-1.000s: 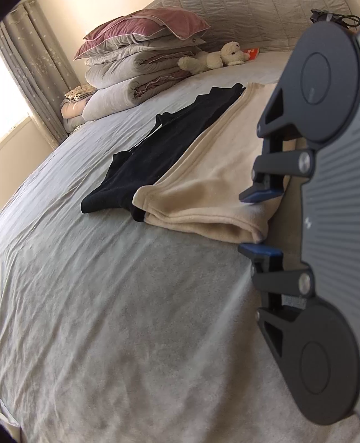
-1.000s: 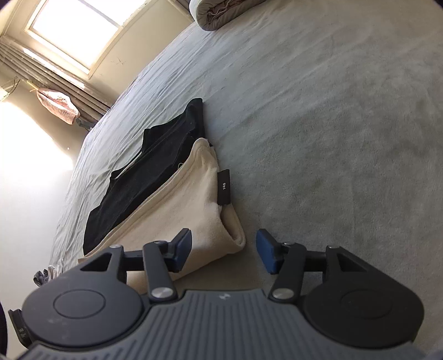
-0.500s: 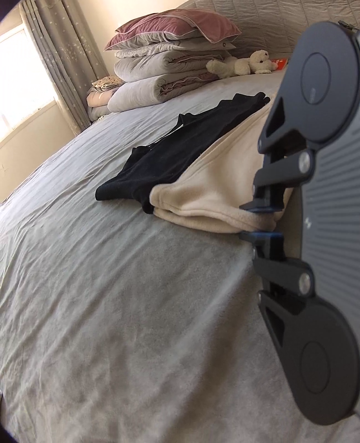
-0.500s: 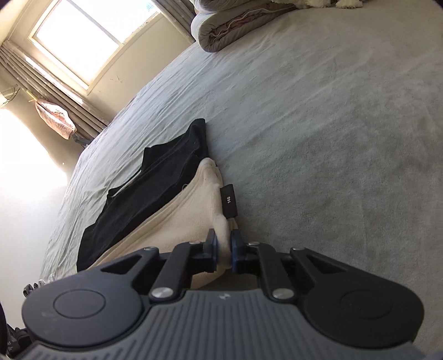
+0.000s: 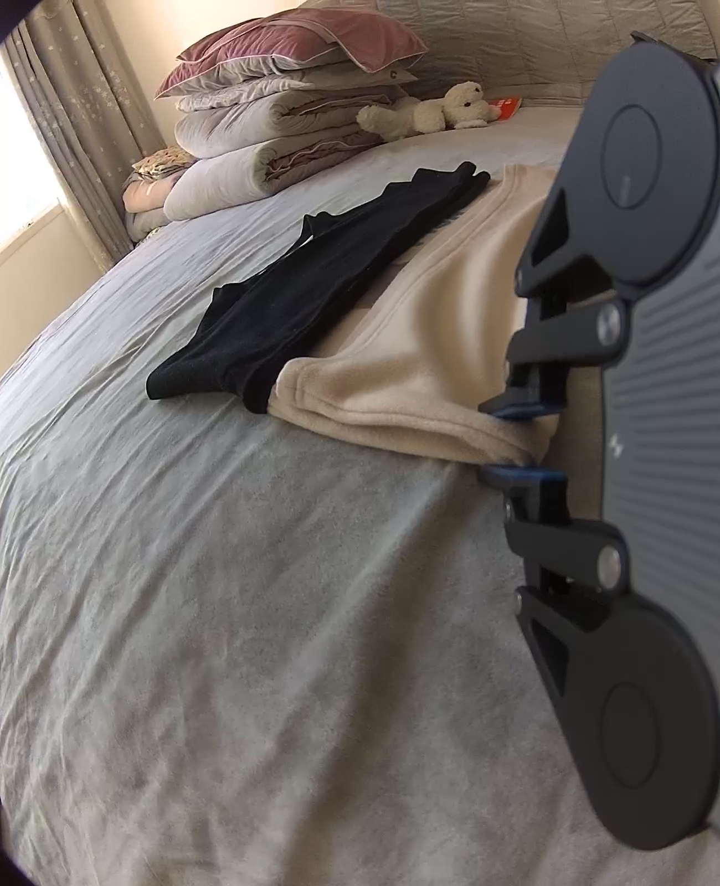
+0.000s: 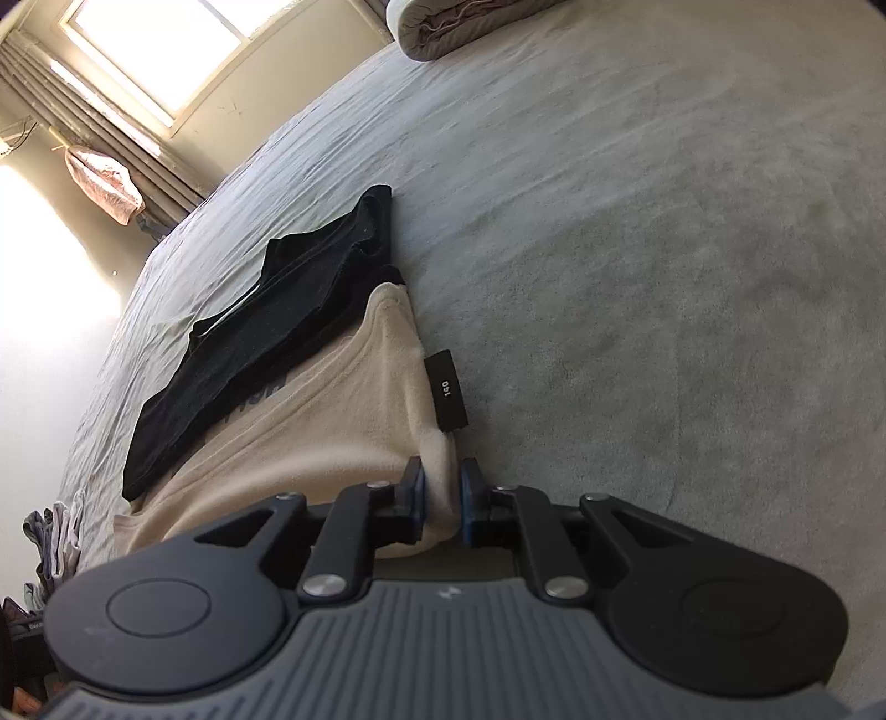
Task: Fold clothes
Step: 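Lay the folded beige edge flat and open both tools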
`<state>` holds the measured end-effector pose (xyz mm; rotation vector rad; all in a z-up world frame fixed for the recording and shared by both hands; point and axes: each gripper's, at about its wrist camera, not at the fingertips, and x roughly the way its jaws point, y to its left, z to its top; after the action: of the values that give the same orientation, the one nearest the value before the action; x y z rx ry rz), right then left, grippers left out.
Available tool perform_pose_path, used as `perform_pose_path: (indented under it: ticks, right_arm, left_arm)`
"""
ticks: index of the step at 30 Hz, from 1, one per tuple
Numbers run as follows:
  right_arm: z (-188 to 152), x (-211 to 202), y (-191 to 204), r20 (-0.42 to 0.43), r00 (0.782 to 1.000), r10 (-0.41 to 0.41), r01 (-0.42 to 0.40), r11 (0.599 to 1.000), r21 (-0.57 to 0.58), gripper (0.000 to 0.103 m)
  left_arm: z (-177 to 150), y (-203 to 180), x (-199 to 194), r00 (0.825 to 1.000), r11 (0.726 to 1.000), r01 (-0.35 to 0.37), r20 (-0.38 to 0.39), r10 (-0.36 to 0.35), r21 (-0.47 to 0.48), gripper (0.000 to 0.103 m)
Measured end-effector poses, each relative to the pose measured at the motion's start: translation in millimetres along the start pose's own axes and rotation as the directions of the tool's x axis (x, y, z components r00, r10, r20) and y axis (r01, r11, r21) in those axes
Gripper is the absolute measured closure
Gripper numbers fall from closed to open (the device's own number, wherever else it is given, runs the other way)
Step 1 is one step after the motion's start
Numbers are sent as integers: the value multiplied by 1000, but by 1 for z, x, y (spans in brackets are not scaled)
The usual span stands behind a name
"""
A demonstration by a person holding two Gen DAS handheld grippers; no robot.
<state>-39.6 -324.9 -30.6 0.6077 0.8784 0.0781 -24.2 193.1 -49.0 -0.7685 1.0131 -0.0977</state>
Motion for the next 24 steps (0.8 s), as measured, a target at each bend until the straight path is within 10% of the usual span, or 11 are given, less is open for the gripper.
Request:
perform_pose_path:
  ticks: [4, 24]
  right_arm:
    - [5, -11, 6, 66, 997, -30, 36, 996, -82, 64]
    - [24, 25, 36, 195, 981, 4, 70, 925, -373, 63]
  left_arm:
    - [8, -8, -18, 995, 996, -11, 97, 3, 87, 73]
    - [36, -46, 22, 973, 914, -29, 222, -68, 404, 75]
